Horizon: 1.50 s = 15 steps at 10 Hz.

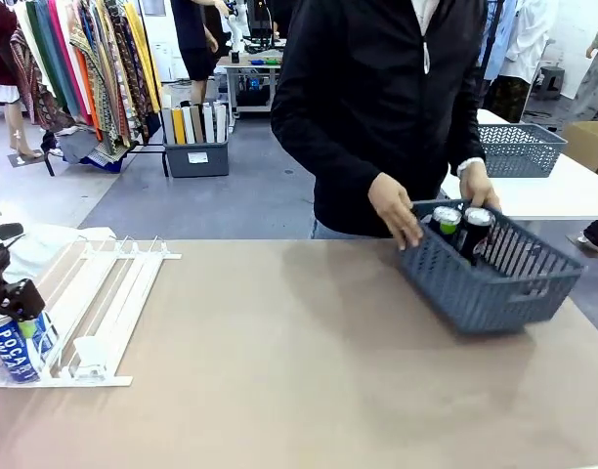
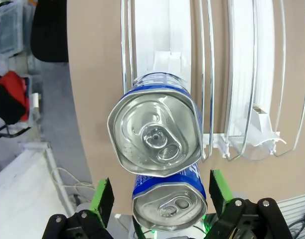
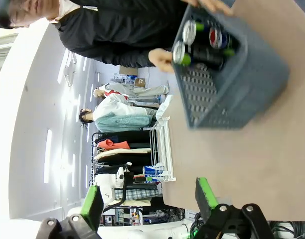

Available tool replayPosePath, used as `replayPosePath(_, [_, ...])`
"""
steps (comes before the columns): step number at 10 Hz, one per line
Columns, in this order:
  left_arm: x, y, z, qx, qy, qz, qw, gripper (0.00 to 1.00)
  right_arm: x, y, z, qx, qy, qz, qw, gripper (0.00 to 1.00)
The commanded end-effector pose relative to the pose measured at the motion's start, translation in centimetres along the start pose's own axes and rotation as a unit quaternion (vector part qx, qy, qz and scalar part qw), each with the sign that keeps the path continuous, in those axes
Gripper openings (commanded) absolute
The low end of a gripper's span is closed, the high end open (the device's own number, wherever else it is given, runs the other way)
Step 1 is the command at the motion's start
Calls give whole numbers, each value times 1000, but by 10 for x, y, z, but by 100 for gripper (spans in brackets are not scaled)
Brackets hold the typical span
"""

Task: Retrieve and store the cans from the dispenser.
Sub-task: Pick up one can from the Automatic Can Dispenser and place it in the middle of the table.

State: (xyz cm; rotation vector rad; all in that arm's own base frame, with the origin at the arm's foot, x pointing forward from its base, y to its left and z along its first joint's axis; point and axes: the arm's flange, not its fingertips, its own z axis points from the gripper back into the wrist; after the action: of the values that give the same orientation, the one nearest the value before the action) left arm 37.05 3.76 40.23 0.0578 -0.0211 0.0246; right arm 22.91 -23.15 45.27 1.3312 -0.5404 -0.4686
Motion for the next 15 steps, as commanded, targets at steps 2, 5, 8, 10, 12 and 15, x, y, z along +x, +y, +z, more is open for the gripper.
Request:
replayPosePath(2, [0, 1, -1, -13, -3, 9, 1000, 100, -3, 0, 3, -4, 8, 6, 1000, 100])
replayPosePath(5, [1, 0, -2, -17, -13, 6, 1000, 0, -3, 0, 3, -4, 8, 6, 1000, 100])
replayPosePath(8, [2, 0, -2, -18, -16, 7, 1000, 0, -3, 0, 3, -4, 8, 6, 1000, 100])
replayPosePath(10, [1, -1, 3, -18, -25, 11, 999, 0, -3, 0, 3, -4, 8, 6, 1000, 100])
replayPosePath(12, [-8, -3, 25, -23, -50, 9, 998, 0, -3, 0, 3, -4, 8, 6, 1000, 100])
replayPosePath(15, [-47, 10, 106, -42, -97, 0, 994, 0, -3, 0, 3, -4, 8, 6, 1000, 100])
